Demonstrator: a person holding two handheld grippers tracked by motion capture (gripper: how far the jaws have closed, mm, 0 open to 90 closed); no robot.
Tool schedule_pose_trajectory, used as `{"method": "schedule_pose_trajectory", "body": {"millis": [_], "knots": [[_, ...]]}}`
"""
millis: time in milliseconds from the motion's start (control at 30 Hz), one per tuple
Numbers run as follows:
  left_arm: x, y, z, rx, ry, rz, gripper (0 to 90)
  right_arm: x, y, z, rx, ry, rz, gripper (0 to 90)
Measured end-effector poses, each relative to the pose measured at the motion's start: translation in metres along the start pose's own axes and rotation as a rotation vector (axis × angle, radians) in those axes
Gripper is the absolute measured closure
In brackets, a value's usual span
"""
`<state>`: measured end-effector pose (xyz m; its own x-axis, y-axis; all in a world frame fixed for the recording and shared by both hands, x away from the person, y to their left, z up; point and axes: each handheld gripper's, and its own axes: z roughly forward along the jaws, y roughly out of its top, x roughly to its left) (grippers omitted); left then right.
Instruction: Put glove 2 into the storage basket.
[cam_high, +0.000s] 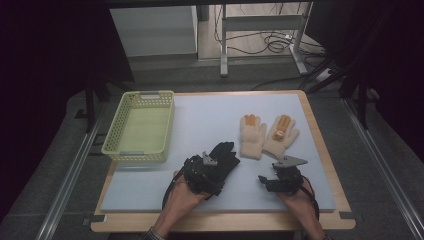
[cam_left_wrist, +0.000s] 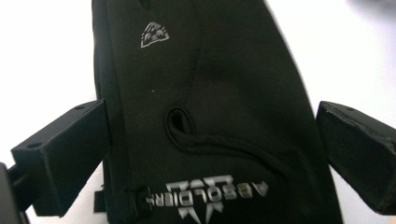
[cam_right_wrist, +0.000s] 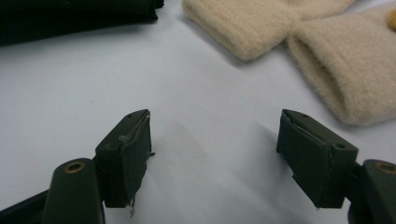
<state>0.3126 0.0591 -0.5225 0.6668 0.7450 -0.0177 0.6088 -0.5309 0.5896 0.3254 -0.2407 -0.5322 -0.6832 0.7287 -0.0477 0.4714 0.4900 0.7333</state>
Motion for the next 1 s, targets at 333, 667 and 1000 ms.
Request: {"method": "schedule_pose_trajectory", "body": {"millis": [333, 667, 1000], "knots": [[0.018, -0.007, 0.008, 0.039, -0.017, -0.026, 0.0, 0.0, 0.0, 0.0, 0.001, 0.001, -0.002, 25.3], [0.022, -0.003, 0.0, 0.063, -0.025, -0.027, 21.1, 0.0, 0.0, 0.0, 0.001, -0.001, -0.004, 25.3], [0.036, -0.002, -0.014, 0.019, -0.041, -0.044, 69.0, 0.0, 0.0, 0.0, 0.001, -0.001, -0.005, 25.2]]}}
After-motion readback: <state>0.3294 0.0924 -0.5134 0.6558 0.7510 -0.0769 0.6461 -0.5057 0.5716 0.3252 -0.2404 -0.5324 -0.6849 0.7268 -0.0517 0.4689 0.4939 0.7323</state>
